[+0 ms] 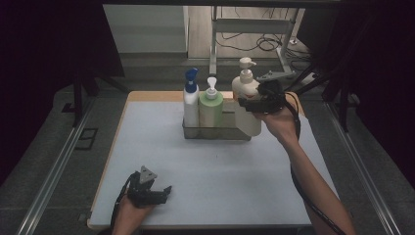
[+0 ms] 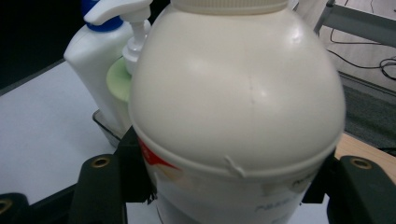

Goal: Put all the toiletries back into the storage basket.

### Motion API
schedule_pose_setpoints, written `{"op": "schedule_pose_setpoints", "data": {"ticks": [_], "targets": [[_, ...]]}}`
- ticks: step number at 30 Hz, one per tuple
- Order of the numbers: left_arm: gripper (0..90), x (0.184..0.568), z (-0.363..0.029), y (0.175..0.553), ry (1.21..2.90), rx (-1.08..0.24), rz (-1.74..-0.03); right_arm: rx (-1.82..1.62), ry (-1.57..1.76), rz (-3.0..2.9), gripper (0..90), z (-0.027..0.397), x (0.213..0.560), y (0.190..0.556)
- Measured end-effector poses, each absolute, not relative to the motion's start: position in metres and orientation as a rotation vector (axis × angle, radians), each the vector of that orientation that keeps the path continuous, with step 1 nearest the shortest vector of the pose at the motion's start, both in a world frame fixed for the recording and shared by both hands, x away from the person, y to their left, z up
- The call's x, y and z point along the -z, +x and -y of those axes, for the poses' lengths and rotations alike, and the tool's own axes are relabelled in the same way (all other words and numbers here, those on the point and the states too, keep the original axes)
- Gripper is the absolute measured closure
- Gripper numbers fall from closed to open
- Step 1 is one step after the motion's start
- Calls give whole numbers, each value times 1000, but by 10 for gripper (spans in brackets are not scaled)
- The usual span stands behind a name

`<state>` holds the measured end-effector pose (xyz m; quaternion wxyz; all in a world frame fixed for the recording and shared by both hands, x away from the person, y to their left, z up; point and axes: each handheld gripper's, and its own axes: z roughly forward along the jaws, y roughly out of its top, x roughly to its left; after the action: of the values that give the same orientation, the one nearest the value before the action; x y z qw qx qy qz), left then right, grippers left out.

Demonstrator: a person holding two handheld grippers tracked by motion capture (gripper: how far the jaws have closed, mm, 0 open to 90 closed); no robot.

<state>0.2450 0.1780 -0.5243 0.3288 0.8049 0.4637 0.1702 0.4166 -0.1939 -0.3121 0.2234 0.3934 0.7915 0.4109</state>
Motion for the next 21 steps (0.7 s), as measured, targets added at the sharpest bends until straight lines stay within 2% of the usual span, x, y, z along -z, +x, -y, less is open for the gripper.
{"op": "schedule_pose_setpoints", "data": {"ticks": [21], "targets": [[121, 524, -178, 245, 2104, -444, -1214, -1138, 1161, -2134, 380, 186, 325, 456]]}}
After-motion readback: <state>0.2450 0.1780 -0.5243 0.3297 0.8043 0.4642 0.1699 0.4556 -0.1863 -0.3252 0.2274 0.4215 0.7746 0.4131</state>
